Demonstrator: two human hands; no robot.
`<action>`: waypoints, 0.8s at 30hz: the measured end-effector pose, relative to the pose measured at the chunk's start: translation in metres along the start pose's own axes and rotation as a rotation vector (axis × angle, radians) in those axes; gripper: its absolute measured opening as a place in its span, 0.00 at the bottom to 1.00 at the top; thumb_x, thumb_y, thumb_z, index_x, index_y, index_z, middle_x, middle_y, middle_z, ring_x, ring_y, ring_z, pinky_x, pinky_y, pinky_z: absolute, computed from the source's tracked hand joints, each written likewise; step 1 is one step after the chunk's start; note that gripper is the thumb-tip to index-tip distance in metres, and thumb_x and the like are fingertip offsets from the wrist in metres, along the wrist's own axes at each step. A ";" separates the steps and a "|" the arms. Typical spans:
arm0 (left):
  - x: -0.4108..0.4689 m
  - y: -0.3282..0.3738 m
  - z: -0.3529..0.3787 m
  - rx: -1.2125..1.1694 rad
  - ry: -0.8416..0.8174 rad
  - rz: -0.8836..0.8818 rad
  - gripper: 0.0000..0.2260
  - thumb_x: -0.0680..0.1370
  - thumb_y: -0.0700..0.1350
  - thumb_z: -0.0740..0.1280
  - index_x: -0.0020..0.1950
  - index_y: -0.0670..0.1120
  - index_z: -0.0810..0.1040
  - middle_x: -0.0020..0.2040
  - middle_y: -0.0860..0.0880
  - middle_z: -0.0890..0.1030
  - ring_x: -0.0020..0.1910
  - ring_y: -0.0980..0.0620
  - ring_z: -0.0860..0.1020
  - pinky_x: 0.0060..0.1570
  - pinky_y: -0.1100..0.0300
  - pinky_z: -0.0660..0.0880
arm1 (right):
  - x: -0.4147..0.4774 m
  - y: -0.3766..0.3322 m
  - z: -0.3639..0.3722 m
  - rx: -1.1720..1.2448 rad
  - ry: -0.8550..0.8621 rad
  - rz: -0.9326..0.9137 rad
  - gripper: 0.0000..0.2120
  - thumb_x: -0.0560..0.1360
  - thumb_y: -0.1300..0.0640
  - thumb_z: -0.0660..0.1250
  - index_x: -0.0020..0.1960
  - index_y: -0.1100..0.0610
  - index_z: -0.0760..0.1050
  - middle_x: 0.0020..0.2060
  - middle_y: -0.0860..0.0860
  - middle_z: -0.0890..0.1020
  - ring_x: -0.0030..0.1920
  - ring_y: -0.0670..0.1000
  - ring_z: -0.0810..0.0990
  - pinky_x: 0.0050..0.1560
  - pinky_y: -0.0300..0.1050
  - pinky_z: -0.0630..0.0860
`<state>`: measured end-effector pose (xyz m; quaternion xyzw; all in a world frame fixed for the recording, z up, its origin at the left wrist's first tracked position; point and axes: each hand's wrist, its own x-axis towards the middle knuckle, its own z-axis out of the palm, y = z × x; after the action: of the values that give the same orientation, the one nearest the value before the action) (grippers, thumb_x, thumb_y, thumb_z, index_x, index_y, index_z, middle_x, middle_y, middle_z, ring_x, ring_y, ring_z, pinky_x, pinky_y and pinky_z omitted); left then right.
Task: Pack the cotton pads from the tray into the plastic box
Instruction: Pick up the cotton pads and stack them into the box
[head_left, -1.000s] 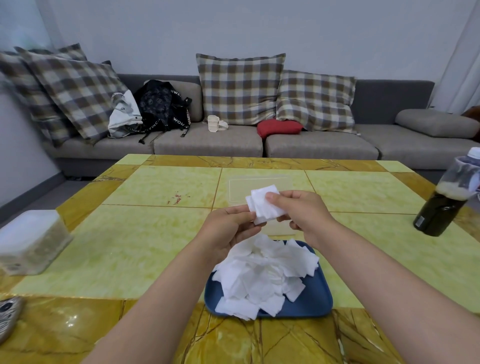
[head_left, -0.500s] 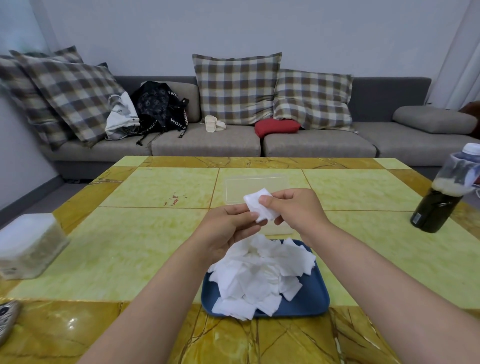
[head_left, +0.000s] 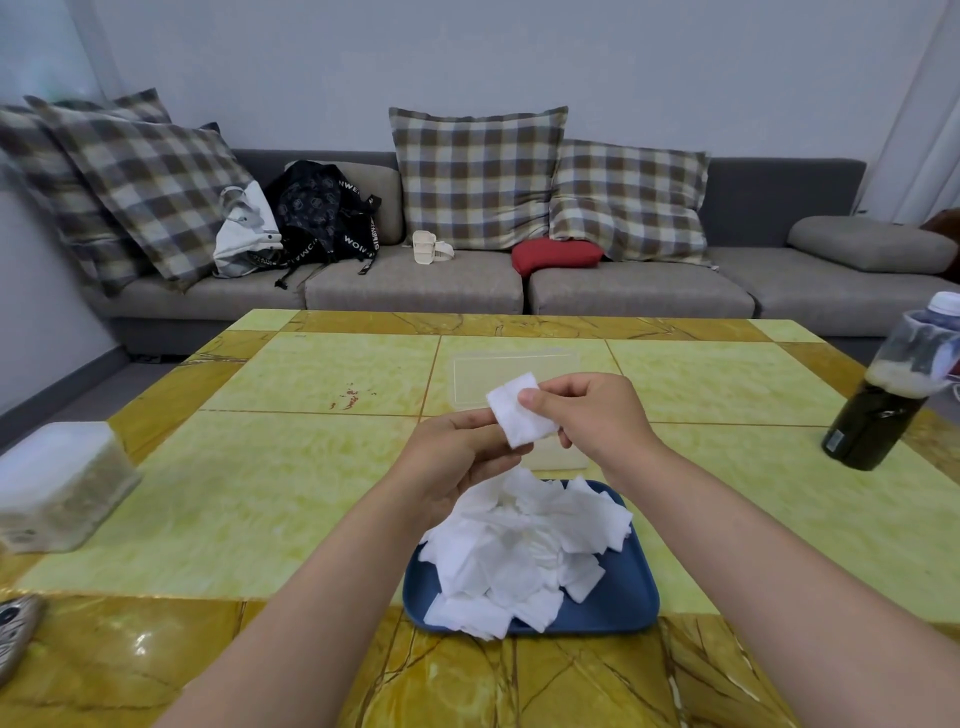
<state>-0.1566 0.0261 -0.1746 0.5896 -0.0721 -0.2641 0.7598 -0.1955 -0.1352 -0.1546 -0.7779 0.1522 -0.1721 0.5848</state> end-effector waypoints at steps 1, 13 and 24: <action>-0.001 0.001 0.001 -0.003 -0.015 0.003 0.11 0.77 0.33 0.69 0.59 0.38 0.82 0.52 0.41 0.87 0.52 0.47 0.86 0.49 0.60 0.83 | 0.000 0.001 0.001 -0.013 0.009 0.000 0.07 0.71 0.55 0.78 0.42 0.59 0.85 0.31 0.46 0.81 0.21 0.38 0.71 0.26 0.34 0.71; -0.001 0.007 0.001 -0.133 -0.100 -0.034 0.17 0.81 0.49 0.65 0.60 0.37 0.81 0.55 0.38 0.85 0.54 0.41 0.85 0.53 0.52 0.83 | -0.003 0.002 0.006 -0.052 -0.014 0.021 0.07 0.73 0.54 0.76 0.43 0.58 0.82 0.37 0.51 0.86 0.32 0.49 0.83 0.30 0.43 0.77; 0.011 0.003 -0.018 0.014 0.306 -0.017 0.07 0.79 0.34 0.66 0.56 0.33 0.77 0.52 0.37 0.81 0.42 0.43 0.84 0.40 0.58 0.84 | 0.010 0.031 0.005 -0.606 -0.119 -0.084 0.07 0.73 0.48 0.74 0.41 0.51 0.82 0.37 0.43 0.83 0.40 0.47 0.82 0.40 0.43 0.78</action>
<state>-0.1382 0.0366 -0.1793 0.6287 0.0474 -0.1771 0.7558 -0.1857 -0.1436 -0.1850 -0.9312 0.1295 -0.0971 0.3267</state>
